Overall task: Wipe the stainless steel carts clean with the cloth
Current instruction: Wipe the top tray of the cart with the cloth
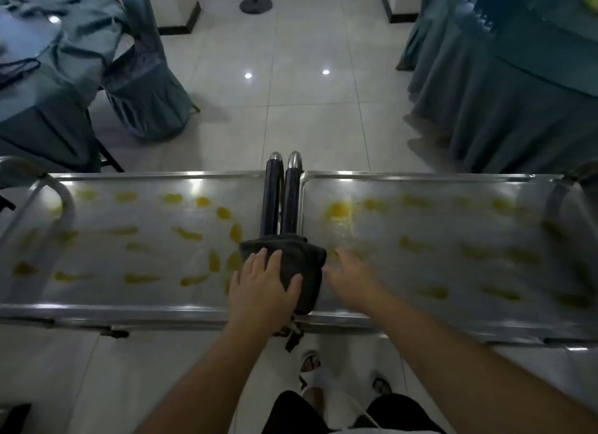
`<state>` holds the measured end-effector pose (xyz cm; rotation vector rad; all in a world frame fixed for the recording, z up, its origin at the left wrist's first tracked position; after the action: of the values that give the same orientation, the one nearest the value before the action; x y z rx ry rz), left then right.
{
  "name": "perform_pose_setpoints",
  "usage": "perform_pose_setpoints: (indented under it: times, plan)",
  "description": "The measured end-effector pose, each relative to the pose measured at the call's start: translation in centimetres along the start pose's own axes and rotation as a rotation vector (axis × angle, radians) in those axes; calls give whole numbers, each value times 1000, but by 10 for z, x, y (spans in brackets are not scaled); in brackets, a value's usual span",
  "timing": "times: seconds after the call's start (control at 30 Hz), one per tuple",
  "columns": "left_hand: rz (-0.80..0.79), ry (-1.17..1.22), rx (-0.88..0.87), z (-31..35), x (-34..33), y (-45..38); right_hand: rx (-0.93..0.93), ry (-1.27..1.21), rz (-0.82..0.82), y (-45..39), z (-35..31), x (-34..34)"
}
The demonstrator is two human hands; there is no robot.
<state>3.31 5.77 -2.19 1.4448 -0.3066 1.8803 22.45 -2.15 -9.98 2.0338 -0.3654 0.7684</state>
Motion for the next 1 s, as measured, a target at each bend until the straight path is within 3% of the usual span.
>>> perform_pose_setpoints:
  times: [0.27, 0.6, 0.83, 1.0]
  plan:
    - [-6, -8, -11, -21, -1, 3, -213, -861, -405, -12, -26, -51]
    - [-28, 11, -41, -10, 13, -1, -346, -1052, -696, -8, -31, -73]
    - [20, -12, -132, 6, 33, -34, -248, -887, -451, -14, -3, -32]
    - [-1, 11, -233, 24, 36, -84, -60, -660, -201, -8, 39, 40]
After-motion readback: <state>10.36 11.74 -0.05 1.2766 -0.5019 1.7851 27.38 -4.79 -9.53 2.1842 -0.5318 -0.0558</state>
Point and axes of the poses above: each hand's wrist, its own y-axis away from the middle knuckle, its own x-axis out of the back of the hand, z = x × y, the point moved 7 cm from there along -y, towards the middle knuckle, and after that the axes turned 14 degrees about -x, right-handed, at the moved point
